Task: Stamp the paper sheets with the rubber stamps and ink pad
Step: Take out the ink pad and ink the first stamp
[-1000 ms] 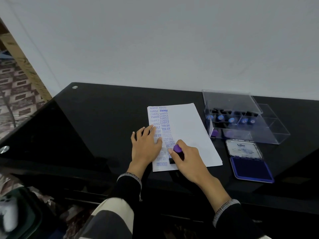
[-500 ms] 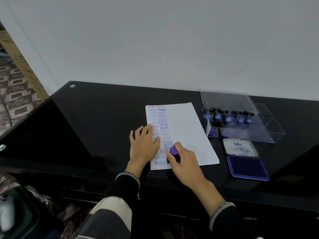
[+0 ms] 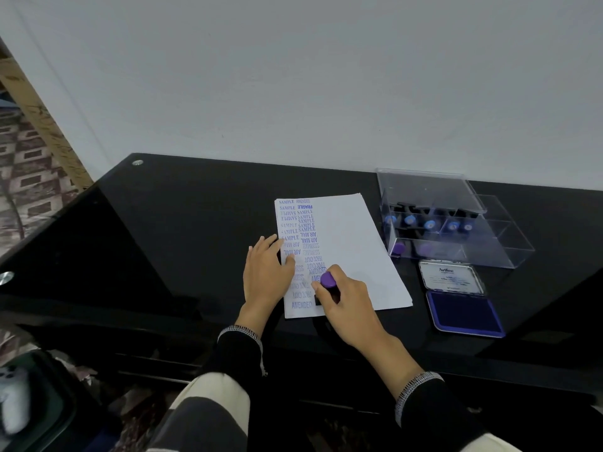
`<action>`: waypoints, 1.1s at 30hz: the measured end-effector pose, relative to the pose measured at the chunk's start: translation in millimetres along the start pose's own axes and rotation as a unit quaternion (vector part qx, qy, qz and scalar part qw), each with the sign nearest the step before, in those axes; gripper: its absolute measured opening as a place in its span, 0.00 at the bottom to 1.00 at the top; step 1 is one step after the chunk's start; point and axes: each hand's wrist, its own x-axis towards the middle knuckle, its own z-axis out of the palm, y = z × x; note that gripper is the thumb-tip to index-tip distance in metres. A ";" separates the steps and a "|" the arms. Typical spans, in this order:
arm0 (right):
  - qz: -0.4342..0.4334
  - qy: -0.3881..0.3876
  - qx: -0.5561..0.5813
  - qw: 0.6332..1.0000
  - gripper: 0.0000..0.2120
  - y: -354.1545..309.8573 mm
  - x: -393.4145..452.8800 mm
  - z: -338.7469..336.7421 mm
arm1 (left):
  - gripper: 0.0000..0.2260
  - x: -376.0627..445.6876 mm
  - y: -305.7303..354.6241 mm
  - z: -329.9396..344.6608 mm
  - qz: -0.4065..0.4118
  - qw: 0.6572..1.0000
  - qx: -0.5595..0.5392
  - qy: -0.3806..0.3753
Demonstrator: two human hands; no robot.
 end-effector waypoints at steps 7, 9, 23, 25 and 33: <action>0.013 -0.004 0.005 1.000 0.11 3.2 0.6 2.0 | 0.21 -0.5 -1.4 1.2 0.005 1.000 0.004 0.002; 0.013 0.001 0.008 1.000 0.11 3.2 2.2 2.3 | 0.21 -0.4 -1.7 1.4 0.007 1.000 0.005 0.002; 0.010 0.000 0.008 1.000 0.10 1.7 2.7 2.2 | 0.21 0.2 -2.6 2.2 0.008 1.000 0.014 -0.002; 0.010 -0.001 0.010 1.000 0.10 1.6 0.0 2.8 | 0.21 0.3 -2.9 2.5 0.007 1.000 0.016 -0.003; 0.029 -0.008 0.006 1.000 0.11 -1.1 10.3 0.2 | 0.21 -1.0 -1.1 0.8 0.008 1.000 0.015 -0.005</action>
